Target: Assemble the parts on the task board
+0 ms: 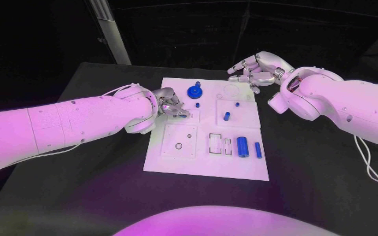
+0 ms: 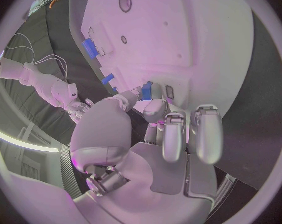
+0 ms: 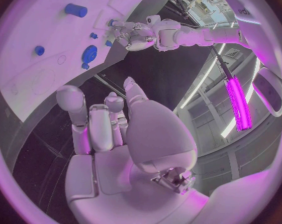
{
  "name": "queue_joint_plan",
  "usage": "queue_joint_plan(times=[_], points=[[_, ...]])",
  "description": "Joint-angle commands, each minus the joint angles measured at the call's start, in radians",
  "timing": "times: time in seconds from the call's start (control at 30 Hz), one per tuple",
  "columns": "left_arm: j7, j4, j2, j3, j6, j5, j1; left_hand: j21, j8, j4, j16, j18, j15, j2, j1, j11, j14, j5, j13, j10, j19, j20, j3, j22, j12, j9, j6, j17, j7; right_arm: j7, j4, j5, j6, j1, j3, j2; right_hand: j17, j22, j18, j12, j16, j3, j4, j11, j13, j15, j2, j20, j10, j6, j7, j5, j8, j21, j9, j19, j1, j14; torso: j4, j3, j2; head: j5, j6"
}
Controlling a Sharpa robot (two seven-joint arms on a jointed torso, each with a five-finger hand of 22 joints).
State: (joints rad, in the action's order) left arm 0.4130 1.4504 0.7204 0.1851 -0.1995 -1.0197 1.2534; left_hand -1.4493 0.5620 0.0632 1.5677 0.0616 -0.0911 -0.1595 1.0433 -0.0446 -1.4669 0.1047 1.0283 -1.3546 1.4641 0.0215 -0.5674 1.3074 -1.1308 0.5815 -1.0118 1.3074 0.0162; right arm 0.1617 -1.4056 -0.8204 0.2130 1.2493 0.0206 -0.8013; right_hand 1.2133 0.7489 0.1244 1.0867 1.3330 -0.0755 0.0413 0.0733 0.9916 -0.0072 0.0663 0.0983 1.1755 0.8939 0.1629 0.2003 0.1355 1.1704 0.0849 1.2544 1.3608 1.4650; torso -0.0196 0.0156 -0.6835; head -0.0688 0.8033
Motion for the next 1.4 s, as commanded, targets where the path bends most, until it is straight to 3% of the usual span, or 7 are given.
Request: queue_joint_plan(times=[0.03,0.63,0.97,1.27,1.4], points=[[0.013,0.003,0.002,0.001,0.025,0.002,0.002,-0.001,-0.002,-0.002,0.003,-0.012,-0.010,-0.009,0.000,-0.003,-0.104,0.002,0.000,-0.002,0.001,-0.009,0.008,0.034,-0.002,0.002,-0.007,0.263,0.002,0.011,0.000,0.000,-0.007,0.002,-0.001,0.001,-0.001,-0.002,0.016,-0.005,-0.004,-0.005,-0.001,-0.003,-0.001,-0.004,0.000,-0.003,-0.004,-0.003,-0.002,0.006,0.003,-0.007,-0.001,-0.004,-0.009,0.032,0.0001,0.0000,0.000,-0.002,0.000],[0.017,-0.010,-0.014,0.001,0.016,0.002,0.012,-0.003,-0.001,0.022,0.003,-0.013,-0.012,-0.010,-0.021,-0.006,-0.104,0.004,0.007,-0.009,0.003,-0.011,0.036,0.038,-0.009,-0.002,-0.018,0.263,0.000,0.012,0.001,0.000,-0.006,0.002,-0.001,0.003,0.000,-0.001,0.015,-0.004,-0.003,-0.006,0.000,-0.003,0.000,-0.004,0.000,-0.003,-0.004,-0.003,-0.002,0.008,0.004,-0.007,-0.002,-0.003,-0.010,0.032,0.0009,0.0002,-0.001,-0.004,0.000],[0.031,-0.024,-0.031,0.001,0.063,0.002,0.019,-0.003,-0.001,0.026,0.003,-0.013,-0.012,-0.008,-0.023,-0.006,-0.104,0.004,0.011,-0.011,0.004,-0.011,0.040,0.040,-0.012,-0.003,-0.020,0.263,-0.001,0.011,0.001,0.000,-0.007,0.002,-0.001,0.006,-0.001,-0.002,0.016,-0.004,-0.004,-0.007,0.001,-0.003,-0.001,-0.003,0.001,-0.003,-0.004,-0.003,-0.002,0.009,0.004,-0.008,-0.002,-0.004,-0.012,0.032,0.0006,0.0001,-0.001,-0.002,0.005],[0.049,-0.032,-0.036,0.001,0.101,0.003,0.021,-0.003,-0.003,-0.003,0.003,-0.014,-0.015,0.033,0.031,-0.011,-0.104,0.009,0.015,-0.014,0.004,-0.014,0.004,0.041,-0.015,-0.007,-0.016,0.263,-0.006,0.010,0.001,0.000,-0.008,0.002,-0.001,0.005,-0.001,-0.002,0.016,-0.004,-0.004,-0.007,0.001,-0.003,-0.001,-0.003,0.001,-0.003,-0.004,-0.003,-0.002,0.009,0.004,-0.008,-0.002,-0.004,-0.012,0.032,0.0000,0.0000,0.000,-0.001,0.009],[0.053,-0.036,-0.040,0.001,0.106,0.015,0.021,-0.003,-0.003,-0.014,0.003,-0.014,-0.015,0.040,0.042,-0.011,-0.104,0.018,0.018,-0.016,0.004,-0.014,-0.011,0.042,-0.017,-0.008,-0.016,0.263,-0.006,0.011,0.001,0.000,-0.008,0.002,-0.001,0.006,-0.001,-0.002,0.016,-0.004,-0.004,-0.007,0.001,-0.003,-0.001,-0.003,0.001,-0.003,-0.004,-0.003,-0.002,0.009,0.004,-0.008,-0.002,-0.004,-0.012,0.032,0.0005,0.0001,0.000,0.000,0.011]])
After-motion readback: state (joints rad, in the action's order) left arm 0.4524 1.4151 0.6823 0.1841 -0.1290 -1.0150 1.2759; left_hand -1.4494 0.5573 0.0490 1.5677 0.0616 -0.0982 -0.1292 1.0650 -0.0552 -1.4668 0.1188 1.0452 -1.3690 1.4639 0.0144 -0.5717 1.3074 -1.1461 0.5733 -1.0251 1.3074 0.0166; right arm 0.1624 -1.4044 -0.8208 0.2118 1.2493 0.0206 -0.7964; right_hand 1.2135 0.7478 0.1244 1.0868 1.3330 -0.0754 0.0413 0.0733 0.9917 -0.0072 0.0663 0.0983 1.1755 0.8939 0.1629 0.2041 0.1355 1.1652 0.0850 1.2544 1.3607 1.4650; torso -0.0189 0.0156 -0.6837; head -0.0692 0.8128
